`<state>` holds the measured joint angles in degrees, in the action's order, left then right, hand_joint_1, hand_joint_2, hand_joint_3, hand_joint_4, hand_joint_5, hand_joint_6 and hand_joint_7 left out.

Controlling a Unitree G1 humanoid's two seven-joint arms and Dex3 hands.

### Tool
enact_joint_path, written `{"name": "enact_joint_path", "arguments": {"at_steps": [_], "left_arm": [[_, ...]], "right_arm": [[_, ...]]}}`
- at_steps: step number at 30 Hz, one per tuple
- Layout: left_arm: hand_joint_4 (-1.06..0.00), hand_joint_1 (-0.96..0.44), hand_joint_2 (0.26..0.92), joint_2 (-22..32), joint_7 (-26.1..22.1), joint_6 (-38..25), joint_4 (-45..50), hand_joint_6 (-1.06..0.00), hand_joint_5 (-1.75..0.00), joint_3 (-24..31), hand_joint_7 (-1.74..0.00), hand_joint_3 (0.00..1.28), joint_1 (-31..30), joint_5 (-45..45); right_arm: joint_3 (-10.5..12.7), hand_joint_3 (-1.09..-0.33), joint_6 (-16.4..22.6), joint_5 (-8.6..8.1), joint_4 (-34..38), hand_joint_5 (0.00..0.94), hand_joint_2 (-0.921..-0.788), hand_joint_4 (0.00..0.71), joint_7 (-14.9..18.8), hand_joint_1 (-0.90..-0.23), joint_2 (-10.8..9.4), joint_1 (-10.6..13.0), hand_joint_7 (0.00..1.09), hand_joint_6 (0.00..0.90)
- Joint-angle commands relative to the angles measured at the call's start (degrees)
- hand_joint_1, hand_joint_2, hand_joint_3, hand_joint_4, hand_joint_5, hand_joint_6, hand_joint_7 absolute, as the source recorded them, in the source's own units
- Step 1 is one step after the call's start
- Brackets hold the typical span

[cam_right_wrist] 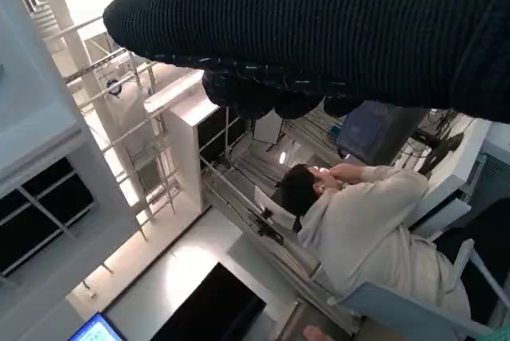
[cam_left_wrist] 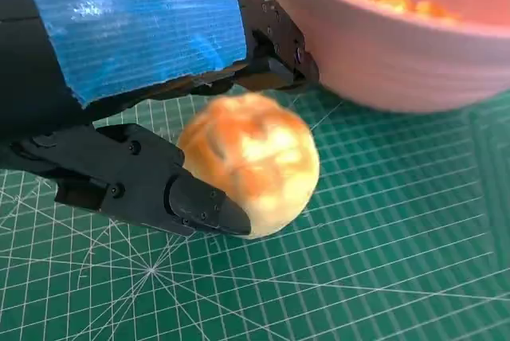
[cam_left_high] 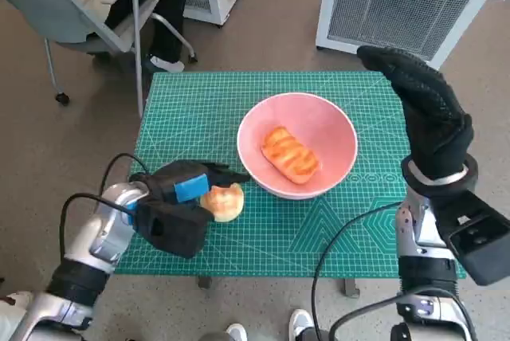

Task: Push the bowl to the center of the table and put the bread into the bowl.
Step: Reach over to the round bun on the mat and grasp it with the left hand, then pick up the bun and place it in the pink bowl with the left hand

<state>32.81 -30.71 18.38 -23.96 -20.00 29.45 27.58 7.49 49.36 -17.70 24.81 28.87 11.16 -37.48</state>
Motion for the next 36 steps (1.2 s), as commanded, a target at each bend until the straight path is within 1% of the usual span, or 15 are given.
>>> {"name": "enact_joint_path", "arguments": {"at_steps": [1, 2, 4, 7, 11, 17, 22, 25, 31, 36], "left_arm": [[-0.68, -0.03, 0.916, -0.17, 1.59, 1.81, -3.28, -0.56, -0.84, -0.88, -0.85, 0.09, 1.12, 1.24], [-0.68, -0.02, 0.917, -0.01, 1.68, 2.26, -3.66, -0.55, -0.98, -0.86, -0.97, 0.1, 1.15, 1.09], [-0.7, -0.01, 0.919, 0.32, 1.77, 3.05, -4.39, -0.55, -1.08, -0.87, -1.08, 0.09, 1.35, 0.85], [-0.69, 0.0, 0.92, 0.87, 1.35, 3.55, -4.86, -0.56, -1.12, -0.8, -1.2, 0.09, 1.77, 0.57], [-0.68, 0.0, 0.92, 2.13, 0.07, 3.77, -4.04, -0.57, -1.11, -0.18, -1.27, 0.1, 2.39, -0.04], [-0.68, 0.0, 0.92, 4.48, -2.13, 3.75, -0.85, -0.56, -1.11, 2.32, -1.29, 0.1, 3.64, -2.38], [-0.68, 0.0, 0.921, 5.82, -4.0, 1.16, 5.01, -0.56, -1.12, 6.56, -1.29, 0.1, 4.48, -5.94], [-0.68, 0.0, 0.921, 5.99, -4.31, -0.32, 8.92, -0.57, -1.11, 9.12, -1.29, 0.1, 4.96, -8.26], [-0.7, 0.0, 0.92, 4.71, -2.46, -2.93, 16.79, -0.58, -1.09, 13.26, -1.28, 0.09, 6.89, -11.05], [-0.69, 0.0, 0.92, 1.6, 0.72, -4.07, 20.83, -0.6, -1.11, 14.18, -1.25, 0.08, 9.7, -11.46]], "right_arm": [[0.09, -0.73, 0.03, 0.88, 0.06, 0.001, -0.921, 0.273, -0.28, -0.561, 0.38, 1.2, 0.39, 0.167], [0.1, -0.731, 0.08, 0.91, 0.07, 0.001, -0.921, 0.273, -0.29, -0.56, 0.4, 1.2, 0.39, 0.166], [0.13, -0.731, 0.14, 0.94, 0.2, 0.001, -0.921, 0.273, -0.3, -0.56, 0.42, 1.14, 0.39, 0.164], [0.18, -0.731, 0.12, 0.82, 0.45, 0.0, -0.921, 0.271, -0.22, -0.56, 0.49, 0.99, 0.4, 0.16], [0.24, -0.73, 0.12, 0.46, 0.82, 0.0, -0.921, 0.269, -0.05, -0.562, 0.43, 0.83, 0.41, 0.155], [0.23, -0.729, 0.14, 0.54, 0.71, 0.0, -0.921, 0.268, -0.26, -0.563, 0.24, 0.96, 0.42, 0.149], [0.28, -0.729, 0.35, 0.56, 0.7, 0.0, -0.921, 0.268, -0.26, -0.565, 0.22, 0.96, 0.43, 0.145], [0.32, -0.728, 0.46, 0.46, 0.87, 0.0, -0.921, 0.268, -0.19, -0.566, 0.2, 0.84, 0.43, 0.143], [0.37, -0.726, 0.43, 0.3, 1.27, 0.0, -0.921, 0.269, -0.07, -0.567, 0.21, 0.43, 0.44, 0.14], [0.39, -0.725, 0.55, 0.33, 1.86, 0.001, -0.921, 0.269, -0.06, -0.571, 0.17, -0.07, 0.44, 0.137]]}}
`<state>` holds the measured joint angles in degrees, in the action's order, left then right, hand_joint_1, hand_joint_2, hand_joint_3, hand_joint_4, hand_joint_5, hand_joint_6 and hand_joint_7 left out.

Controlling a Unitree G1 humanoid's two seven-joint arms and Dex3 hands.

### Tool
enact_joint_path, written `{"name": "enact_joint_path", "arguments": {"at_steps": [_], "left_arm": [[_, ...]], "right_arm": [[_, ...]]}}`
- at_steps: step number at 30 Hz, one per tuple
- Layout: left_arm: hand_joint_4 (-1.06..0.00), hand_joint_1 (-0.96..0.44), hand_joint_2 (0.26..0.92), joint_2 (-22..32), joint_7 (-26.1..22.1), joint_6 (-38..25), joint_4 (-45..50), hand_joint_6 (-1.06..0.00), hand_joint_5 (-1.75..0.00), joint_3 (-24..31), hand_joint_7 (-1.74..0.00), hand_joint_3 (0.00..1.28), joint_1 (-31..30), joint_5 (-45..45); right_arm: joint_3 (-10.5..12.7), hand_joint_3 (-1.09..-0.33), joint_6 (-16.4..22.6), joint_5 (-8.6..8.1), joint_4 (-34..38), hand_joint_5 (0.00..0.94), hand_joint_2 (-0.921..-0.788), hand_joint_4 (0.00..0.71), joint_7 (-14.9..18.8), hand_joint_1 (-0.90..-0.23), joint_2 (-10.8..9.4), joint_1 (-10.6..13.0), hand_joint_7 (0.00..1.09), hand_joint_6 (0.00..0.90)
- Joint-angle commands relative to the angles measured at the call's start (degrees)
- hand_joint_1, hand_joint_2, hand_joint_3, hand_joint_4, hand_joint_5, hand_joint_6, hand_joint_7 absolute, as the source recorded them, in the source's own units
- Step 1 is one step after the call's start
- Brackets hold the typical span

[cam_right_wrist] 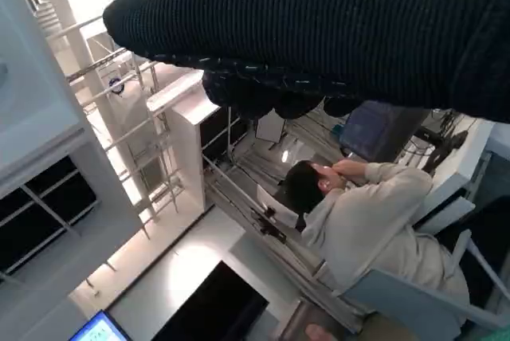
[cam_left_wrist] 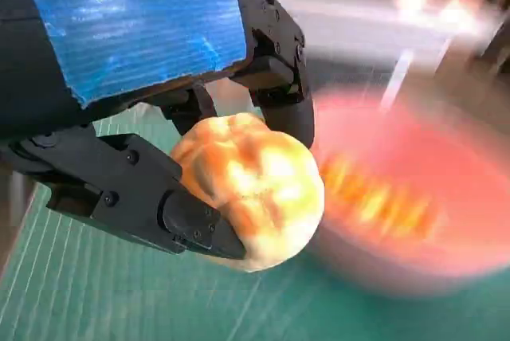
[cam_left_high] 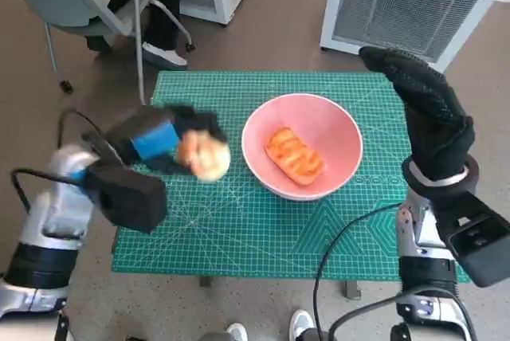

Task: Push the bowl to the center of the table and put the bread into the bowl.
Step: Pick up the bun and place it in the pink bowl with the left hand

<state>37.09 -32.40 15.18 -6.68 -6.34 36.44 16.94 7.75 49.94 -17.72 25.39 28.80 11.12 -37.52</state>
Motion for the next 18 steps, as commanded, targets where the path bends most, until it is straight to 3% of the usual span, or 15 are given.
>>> {"name": "enact_joint_path", "arguments": {"at_steps": [1, 9, 18], "left_arm": [[-0.68, 0.0, 0.921, -3.24, 3.05, -0.88, 3.92, -0.61, -1.11, 0.43, -1.24, 0.08, 3.19, -0.57], [-0.67, 0.0, 0.921, -8.77, 7.77, 2.89, 0.22, -0.64, -1.14, -3.71, -1.19, 0.07, 9.67, 3.03], [-0.68, 0.0, 0.92, -15.12, 9.7, 9.08, -15.22, -0.63, -1.17, -9.9, -1.17, 0.07, 17.66, 5.89]], "right_arm": [[0.13, -0.725, 0.02, 0.38, 1.43, 0.001, -0.921, 0.269, 0.01, -0.572, 0.18, -0.13, 0.45, 0.137], [-0.09, -0.721, 0.4, 0.43, 2.66, 0.003, -0.921, 0.276, 0.12, -0.576, -0.12, -1.1, 0.45, 0.134], [-0.51, -0.716, 1.07, 0.73, 2.71, 0.003, -0.921, 0.278, 0.01, -0.583, -0.47, -1.58, 0.44, 0.122]]}}
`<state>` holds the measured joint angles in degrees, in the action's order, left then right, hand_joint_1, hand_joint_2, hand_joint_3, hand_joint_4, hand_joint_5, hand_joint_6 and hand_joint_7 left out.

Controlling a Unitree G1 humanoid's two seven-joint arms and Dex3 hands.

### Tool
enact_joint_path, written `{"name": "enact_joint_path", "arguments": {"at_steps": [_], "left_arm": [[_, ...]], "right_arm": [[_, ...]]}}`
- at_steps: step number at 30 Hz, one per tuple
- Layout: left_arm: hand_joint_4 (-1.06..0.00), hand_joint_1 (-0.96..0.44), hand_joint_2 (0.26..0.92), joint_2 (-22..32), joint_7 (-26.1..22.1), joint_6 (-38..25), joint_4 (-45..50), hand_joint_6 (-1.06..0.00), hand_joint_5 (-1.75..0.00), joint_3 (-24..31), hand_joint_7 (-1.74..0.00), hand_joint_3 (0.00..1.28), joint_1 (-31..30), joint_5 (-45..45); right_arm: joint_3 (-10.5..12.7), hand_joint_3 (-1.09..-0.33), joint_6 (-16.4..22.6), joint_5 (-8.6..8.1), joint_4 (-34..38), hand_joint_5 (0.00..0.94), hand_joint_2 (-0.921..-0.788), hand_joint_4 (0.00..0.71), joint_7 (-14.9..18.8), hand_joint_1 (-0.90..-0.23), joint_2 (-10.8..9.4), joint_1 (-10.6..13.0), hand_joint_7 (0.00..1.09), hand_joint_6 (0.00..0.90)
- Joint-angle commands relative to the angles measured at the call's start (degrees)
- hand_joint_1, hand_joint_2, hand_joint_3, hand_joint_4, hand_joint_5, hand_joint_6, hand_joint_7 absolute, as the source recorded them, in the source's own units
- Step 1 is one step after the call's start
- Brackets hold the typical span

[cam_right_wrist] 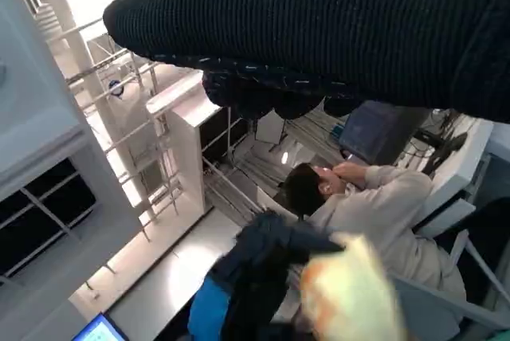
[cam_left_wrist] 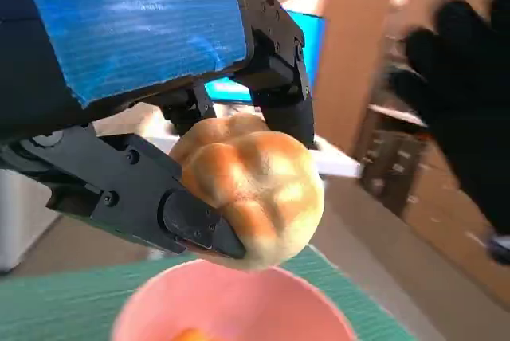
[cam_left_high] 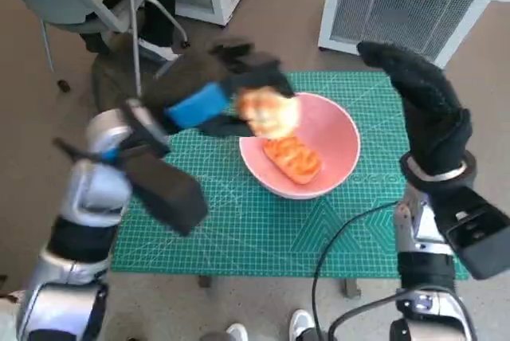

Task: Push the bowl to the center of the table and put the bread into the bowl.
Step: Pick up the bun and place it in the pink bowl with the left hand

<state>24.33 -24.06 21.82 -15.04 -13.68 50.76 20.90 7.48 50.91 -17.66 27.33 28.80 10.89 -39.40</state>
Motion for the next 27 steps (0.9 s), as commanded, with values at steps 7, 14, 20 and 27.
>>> {"name": "enact_joint_path", "arguments": {"at_steps": [7, 14, 20, 27], "left_arm": [[-0.58, -0.07, 0.921, -5.51, -2.36, 0.31, -18.95, -0.52, -1.11, -6.67, -1.29, 0.16, 7.65, 3.74], [-0.42, -0.17, 0.918, -6.94, -12.64, -8.97, -23.13, -0.39, -0.1, -9.63, -0.38, 0.05, 10.7, 4.12], [-0.31, -0.24, 0.921, -6.97, -14.5, -10.93, -22.75, -0.36, -0.01, -9.17, -0.2, 0.04, 9.75, 2.97], [-0.23, -0.31, 0.921, -7.25, -10.78, -4.88, -22.75, -0.34, 0.0, -3.98, -0.15, 0.04, 6.48, -3.22]], "right_arm": [[-0.35, -0.715, 0.13, 0.65, 0.41, 0.003, -0.921, 0.278, -0.07, -0.584, -0.1, 0.18, 0.44, 0.123], [-0.07, -0.717, -0.33, 0.42, -0.76, 0.005, -0.921, 0.283, -0.23, -0.584, 0.44, 0.56, 0.44, 0.124], [0.18, -0.716, -0.84, 0.69, -1.36, 0.004, -0.921, 0.284, -0.67, -0.6, 0.76, 0.62, 0.44, 0.129], [0.35, -0.714, -1.65, 0.75, -1.96, 0.003, -0.921, 0.285, -0.94, -0.621, 1.12, 0.58, 0.44, 0.132]]}}
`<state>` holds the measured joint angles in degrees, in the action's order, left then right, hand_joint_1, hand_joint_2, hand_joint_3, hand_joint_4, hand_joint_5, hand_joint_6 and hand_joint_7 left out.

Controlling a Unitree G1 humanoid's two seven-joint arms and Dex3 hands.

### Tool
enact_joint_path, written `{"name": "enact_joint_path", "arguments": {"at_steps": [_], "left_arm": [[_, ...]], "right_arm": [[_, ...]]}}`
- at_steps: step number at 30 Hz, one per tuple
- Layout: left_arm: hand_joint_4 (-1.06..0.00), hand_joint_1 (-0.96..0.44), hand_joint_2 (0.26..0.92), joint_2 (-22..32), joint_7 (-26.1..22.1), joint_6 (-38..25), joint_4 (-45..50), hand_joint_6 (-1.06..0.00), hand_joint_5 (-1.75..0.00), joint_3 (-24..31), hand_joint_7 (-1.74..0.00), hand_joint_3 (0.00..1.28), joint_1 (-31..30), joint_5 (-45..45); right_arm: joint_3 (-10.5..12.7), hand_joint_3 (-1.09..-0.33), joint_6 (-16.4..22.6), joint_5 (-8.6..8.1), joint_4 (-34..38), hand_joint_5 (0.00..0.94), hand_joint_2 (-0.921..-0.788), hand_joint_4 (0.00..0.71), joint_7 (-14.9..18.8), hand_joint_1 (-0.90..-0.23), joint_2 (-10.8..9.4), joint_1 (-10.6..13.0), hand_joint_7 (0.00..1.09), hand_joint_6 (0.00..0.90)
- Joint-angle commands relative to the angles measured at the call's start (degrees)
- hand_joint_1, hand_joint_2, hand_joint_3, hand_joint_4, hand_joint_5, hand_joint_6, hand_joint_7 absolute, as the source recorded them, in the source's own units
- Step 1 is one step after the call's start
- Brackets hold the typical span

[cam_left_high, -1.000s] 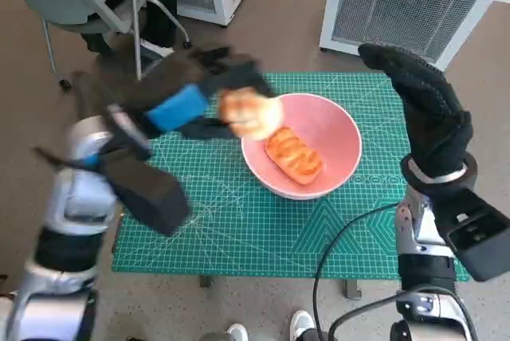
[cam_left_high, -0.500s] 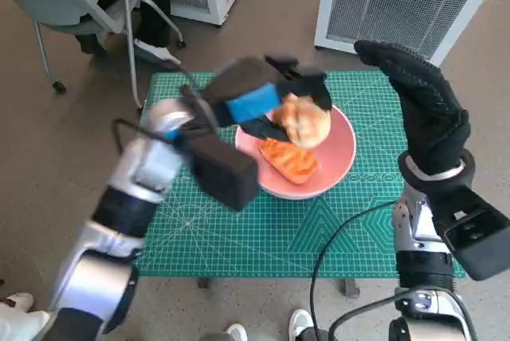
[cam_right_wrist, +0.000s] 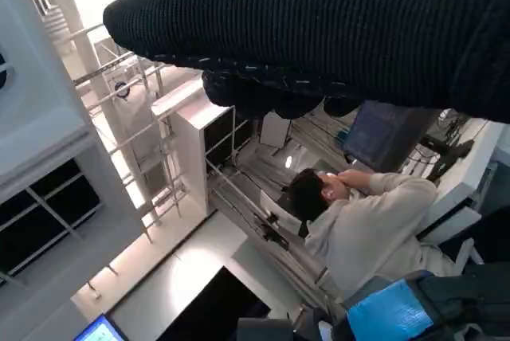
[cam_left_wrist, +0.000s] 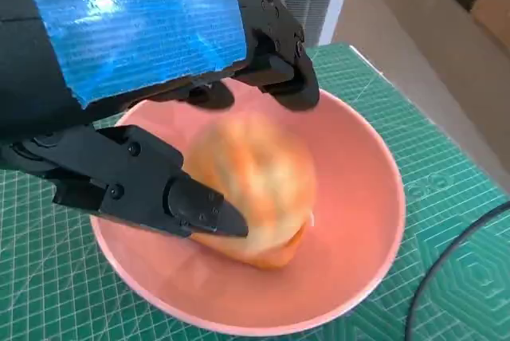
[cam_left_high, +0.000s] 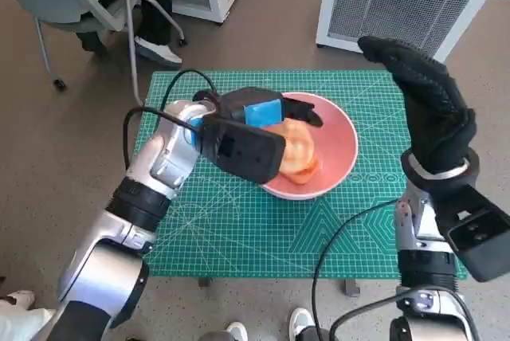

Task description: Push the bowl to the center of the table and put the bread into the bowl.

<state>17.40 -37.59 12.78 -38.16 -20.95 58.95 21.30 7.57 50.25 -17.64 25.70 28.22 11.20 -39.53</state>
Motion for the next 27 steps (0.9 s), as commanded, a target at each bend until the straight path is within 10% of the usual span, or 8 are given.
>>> {"name": "enact_joint_path", "arguments": {"at_steps": [1, 14, 27], "left_arm": [[-0.23, -0.32, 0.921, -0.61, 4.41, 6.51, 0.0, -0.34, 0.0, 4.79, -0.15, 0.04, -2.54, -5.16], [-0.27, -0.41, 0.921, -7.41, 22.24, 26.66, 0.5, -0.38, -0.01, 18.41, -0.11, 0.15, -10.52, -17.8], [-0.34, -0.42, 0.921, -13.12, 24.03, 25.91, 15.08, -0.37, -0.02, 22.68, -0.07, 0.33, -18.77, -29.34]], "right_arm": [[0.29, -0.714, -1.22, 0.64, -0.43, 0.003, -0.921, 0.285, -0.38, -0.621, 0.88, 0.62, 0.44, 0.132], [0.95, -0.719, -3.58, 1.89, -1.25, 0.0, -0.921, 0.273, -3.09, -0.596, 0.86, -1.16, 0.43, 0.124], [0.42, -0.735, -7.58, 4.23, -6.07, 0.0, -0.921, 0.272, -8.03, -0.552, -0.08, -2.55, 0.41, 0.131]]}}
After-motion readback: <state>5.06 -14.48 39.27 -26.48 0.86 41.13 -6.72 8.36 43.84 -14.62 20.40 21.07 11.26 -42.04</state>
